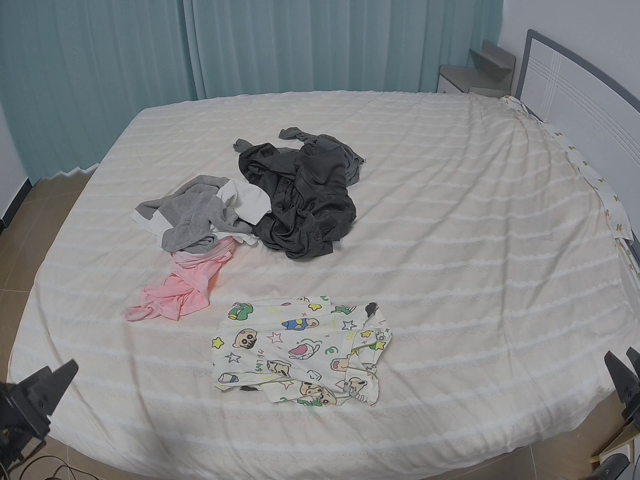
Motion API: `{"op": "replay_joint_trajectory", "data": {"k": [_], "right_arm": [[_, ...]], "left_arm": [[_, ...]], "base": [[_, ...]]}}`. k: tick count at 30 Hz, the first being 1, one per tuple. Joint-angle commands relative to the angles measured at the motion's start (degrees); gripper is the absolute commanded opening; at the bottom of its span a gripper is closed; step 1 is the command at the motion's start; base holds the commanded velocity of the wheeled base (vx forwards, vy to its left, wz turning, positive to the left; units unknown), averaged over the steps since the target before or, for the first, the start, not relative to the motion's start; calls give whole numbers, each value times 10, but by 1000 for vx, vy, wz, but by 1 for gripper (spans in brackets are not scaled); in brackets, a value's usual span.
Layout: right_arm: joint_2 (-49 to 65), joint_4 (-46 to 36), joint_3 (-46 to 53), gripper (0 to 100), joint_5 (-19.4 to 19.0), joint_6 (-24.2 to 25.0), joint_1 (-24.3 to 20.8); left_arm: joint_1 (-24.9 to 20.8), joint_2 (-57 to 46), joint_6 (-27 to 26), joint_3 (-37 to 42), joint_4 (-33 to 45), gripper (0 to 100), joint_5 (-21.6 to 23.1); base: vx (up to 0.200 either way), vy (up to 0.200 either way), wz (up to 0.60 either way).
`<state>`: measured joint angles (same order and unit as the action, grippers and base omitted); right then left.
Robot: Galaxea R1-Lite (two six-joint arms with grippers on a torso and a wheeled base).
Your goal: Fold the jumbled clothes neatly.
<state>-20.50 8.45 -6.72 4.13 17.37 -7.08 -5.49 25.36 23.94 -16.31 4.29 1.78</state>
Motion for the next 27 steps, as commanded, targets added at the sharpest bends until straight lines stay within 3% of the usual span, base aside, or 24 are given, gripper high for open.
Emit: {"op": "replay_joint_trajectory", "data": {"k": [1,5,10,12,15,27], "right_arm": [[205,-47,64,100,-13,-90,72],[205,-48,65,100,-14,-104,72],[205,-48,65,100,-14,-143,72],[205,-48,65,100,-14,-184,72],[205,-48,64,100,-12,-219,72],[205,-57,61,100,-7,-219,73]], "left_arm": [[53,-250,-152,95,69,100,-97],[52,-250,-155,124,3,100,-97],[53,-251,-188,135,-9,100,-102],[53,-251,-224,148,-35,100,-101],[53,-250,-228,150,-44,100,-99],[52,-250,-242,149,-46,100,-91]], "base": [[0,0,0],[0,0,0],[0,0,0],[0,0,0],[0,0,0],[0,0,0]]}}
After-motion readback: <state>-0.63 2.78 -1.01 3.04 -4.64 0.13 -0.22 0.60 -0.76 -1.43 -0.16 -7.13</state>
